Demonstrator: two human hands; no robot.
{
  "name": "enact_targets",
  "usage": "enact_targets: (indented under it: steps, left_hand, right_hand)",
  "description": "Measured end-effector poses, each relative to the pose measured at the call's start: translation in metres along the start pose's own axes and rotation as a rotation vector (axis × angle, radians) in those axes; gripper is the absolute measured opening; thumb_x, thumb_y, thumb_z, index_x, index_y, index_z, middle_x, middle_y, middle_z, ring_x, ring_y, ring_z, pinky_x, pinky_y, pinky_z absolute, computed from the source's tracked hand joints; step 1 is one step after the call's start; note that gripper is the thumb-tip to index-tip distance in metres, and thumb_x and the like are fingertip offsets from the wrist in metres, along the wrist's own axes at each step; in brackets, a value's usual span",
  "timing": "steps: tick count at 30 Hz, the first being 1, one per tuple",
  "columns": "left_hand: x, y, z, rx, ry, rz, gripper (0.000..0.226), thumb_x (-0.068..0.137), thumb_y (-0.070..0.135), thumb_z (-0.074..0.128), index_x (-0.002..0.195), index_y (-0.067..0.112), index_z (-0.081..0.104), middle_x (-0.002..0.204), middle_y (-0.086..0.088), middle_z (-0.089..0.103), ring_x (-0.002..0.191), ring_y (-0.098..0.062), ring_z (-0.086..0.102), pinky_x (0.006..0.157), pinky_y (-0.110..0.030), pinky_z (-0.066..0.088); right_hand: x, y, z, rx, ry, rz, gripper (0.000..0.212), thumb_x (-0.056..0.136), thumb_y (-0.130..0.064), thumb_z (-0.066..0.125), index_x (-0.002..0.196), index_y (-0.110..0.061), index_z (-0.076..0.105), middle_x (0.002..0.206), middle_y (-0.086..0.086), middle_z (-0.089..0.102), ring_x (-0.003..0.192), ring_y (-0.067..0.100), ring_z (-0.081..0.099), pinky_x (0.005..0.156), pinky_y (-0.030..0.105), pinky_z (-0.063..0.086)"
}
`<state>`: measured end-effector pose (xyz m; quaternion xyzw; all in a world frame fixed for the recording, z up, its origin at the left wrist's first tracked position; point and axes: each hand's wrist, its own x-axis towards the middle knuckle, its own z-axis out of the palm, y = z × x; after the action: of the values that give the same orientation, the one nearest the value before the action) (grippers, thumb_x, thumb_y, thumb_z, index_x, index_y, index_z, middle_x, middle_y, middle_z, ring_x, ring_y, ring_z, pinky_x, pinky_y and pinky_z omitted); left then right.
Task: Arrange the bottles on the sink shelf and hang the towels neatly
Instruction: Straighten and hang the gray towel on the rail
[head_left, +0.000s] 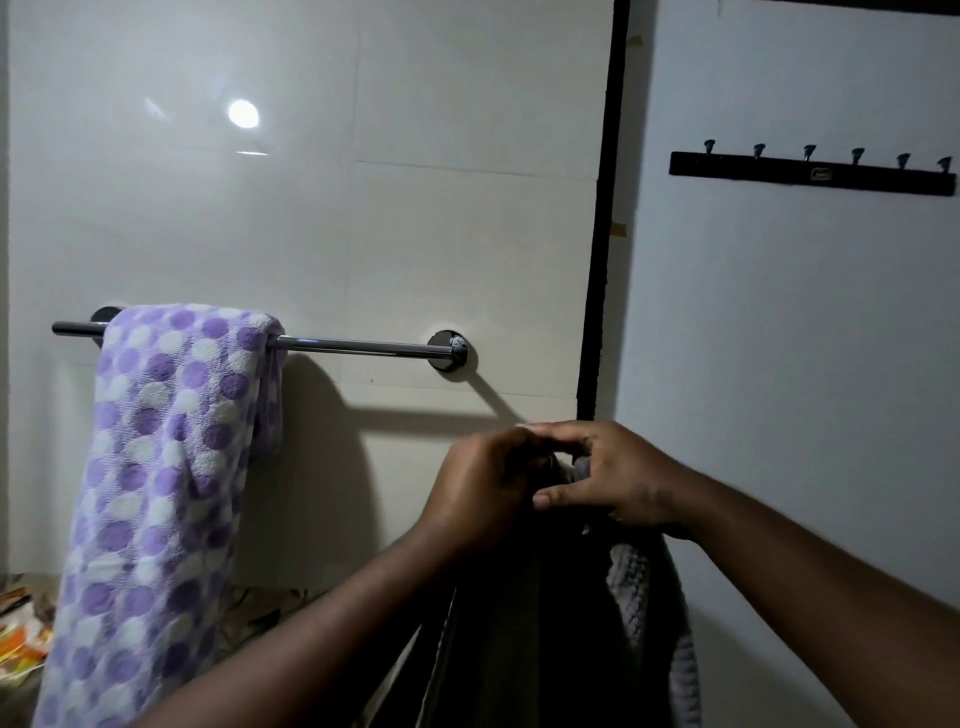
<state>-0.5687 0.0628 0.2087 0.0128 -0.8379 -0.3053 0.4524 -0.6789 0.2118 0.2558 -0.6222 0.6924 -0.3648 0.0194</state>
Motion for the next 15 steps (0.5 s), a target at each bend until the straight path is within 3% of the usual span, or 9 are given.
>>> enact_targets:
  steps: [3,8,12,15]
  left_hand:
    - [0.003,0.002,0.0,0.011,0.048,-0.024,0.015,0.086,0.014,0.074,0.093,0.027,0.073,0.082,0.012,0.079,0.074,0.005,0.072,0.064,-0.021,0.055]
    - [-0.008,-0.007,-0.003,0.017,0.004,-0.096,0.023,0.09,0.029,0.074,0.094,0.031,0.051,0.077,0.001,0.075,0.063,-0.013,0.068,0.052,-0.028,0.049]
    - [-0.019,-0.019,-0.004,0.24,-0.085,-0.177,0.007,0.092,0.03,0.065,0.089,0.026,0.06,0.083,0.007,0.069,0.077,-0.016,0.065,0.066,-0.036,0.051]
    - [-0.02,-0.016,-0.006,0.209,-0.038,-0.123,0.005,0.092,0.023,0.06,0.089,0.027,0.059,0.085,0.007,0.069,0.082,-0.019,0.065,0.07,-0.038,0.052]
  right_hand:
    - [-0.001,0.004,0.006,0.14,-0.016,0.036,0.061,0.08,-0.015,0.085,0.136,-0.023,0.062,0.127,-0.014,0.069,0.121,-0.005,0.061,0.104,0.014,0.046]
    - [-0.003,0.017,0.008,-0.089,0.195,0.092,0.017,0.086,-0.034,0.077,0.102,-0.027,0.077,0.099,-0.014,0.076,0.097,-0.002,0.069,0.093,0.028,0.053]
    - [-0.005,0.024,0.008,-0.056,0.333,0.148,0.01,0.089,-0.033,0.074,0.092,-0.023,0.072,0.09,-0.005,0.074,0.09,0.015,0.07,0.084,0.031,0.052]
    - [-0.007,0.021,0.01,-0.159,0.269,0.182,0.014,0.088,-0.031,0.072,0.101,-0.033,0.067,0.086,-0.001,0.072,0.077,0.021,0.07,0.077,0.034,0.056]
